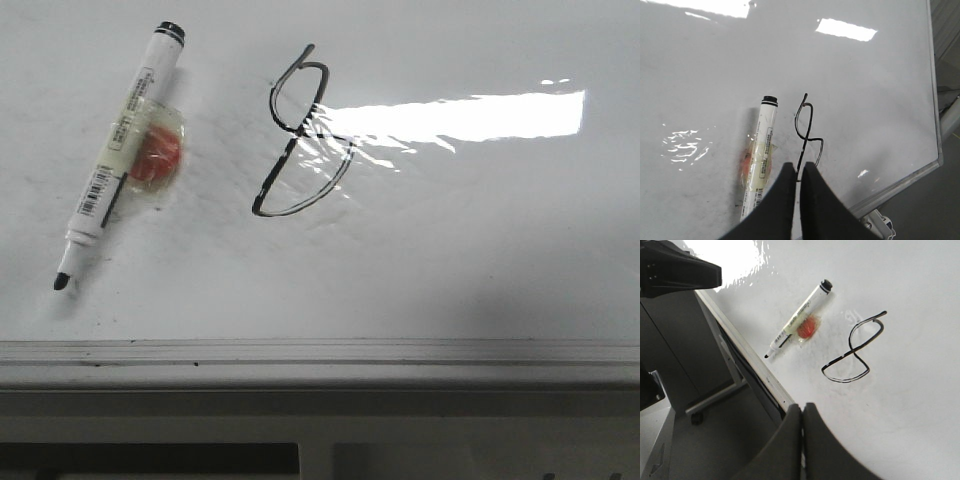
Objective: Write number 8 on whiteboard
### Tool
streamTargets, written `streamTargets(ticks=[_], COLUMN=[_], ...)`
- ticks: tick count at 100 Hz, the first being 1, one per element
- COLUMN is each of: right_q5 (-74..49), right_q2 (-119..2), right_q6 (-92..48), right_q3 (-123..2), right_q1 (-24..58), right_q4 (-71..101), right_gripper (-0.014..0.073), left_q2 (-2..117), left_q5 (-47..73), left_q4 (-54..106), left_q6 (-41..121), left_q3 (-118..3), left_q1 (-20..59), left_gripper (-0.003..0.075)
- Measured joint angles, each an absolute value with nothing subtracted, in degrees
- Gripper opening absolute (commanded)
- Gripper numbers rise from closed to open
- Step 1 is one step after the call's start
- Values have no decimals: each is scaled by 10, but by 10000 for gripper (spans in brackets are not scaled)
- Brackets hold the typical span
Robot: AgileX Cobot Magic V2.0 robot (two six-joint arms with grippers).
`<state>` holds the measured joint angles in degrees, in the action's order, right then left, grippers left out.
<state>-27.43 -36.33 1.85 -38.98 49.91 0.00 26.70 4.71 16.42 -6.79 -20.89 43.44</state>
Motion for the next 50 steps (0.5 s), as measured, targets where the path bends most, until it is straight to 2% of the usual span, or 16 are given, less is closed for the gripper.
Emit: streamTargets(ticks=[26,50], right_q5=[-262,-295], right_q2=[-166,-66], right_q6=[16,15], right_q3=[-253,-217], right_q1=[499,499], right_q4=[-9,-10], right_gripper=[-63,-63], left_q2=[140,117], left_q5=[48,48], left_q4=[146,144], left_q6=[-68,-68], left_q3=[-156,-141], left_q1=[434,434], left_gripper=[-20,-20])
